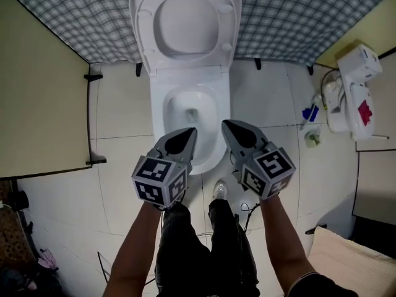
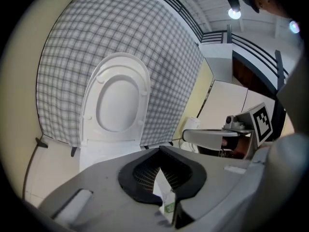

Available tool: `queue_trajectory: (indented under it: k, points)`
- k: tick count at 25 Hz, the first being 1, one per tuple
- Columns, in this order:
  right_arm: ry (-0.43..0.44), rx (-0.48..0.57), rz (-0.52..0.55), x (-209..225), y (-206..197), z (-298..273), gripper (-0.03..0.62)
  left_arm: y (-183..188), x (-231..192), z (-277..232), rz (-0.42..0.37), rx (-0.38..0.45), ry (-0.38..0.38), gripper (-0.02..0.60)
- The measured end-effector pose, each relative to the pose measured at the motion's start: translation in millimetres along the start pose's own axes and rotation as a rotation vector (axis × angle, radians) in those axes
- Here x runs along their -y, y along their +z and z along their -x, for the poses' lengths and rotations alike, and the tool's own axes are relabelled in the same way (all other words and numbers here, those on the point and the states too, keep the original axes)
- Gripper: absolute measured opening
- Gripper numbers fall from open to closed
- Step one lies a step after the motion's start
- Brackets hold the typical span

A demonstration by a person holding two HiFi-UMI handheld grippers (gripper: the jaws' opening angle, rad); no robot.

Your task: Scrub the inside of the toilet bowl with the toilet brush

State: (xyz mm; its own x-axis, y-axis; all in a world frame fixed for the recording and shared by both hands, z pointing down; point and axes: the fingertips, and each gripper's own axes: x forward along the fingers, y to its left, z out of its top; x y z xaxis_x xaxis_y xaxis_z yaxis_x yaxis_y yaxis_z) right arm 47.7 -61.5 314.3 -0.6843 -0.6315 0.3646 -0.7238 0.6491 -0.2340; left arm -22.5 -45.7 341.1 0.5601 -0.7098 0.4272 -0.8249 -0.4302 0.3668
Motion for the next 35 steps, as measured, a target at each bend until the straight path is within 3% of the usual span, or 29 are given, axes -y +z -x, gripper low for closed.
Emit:
queue_trajectory:
  k: [6,14,22,35]
  points:
    - [0.031,0.016,-0.006,-36.9,53.3,17.7,0.003,59.1,19.2,36.5,-0.007,0.060,-0.012,0.006]
    - [0.057,0.071,0.053,-71.0,123.9,40.4,0.003,133.2,45.4,76.4,-0.083,0.125,-0.032,0.006]
    - [0.066,0.101,0.087,-91.3,161.6,56.4,0.003,165.4,60.1,103.3,-0.106,0.152,-0.039,0.006]
    - [0.084,0.134,0.103,-109.2,181.1,61.2,0.003,182.9,65.7,116.5,-0.139,0.178,-0.044,0.006]
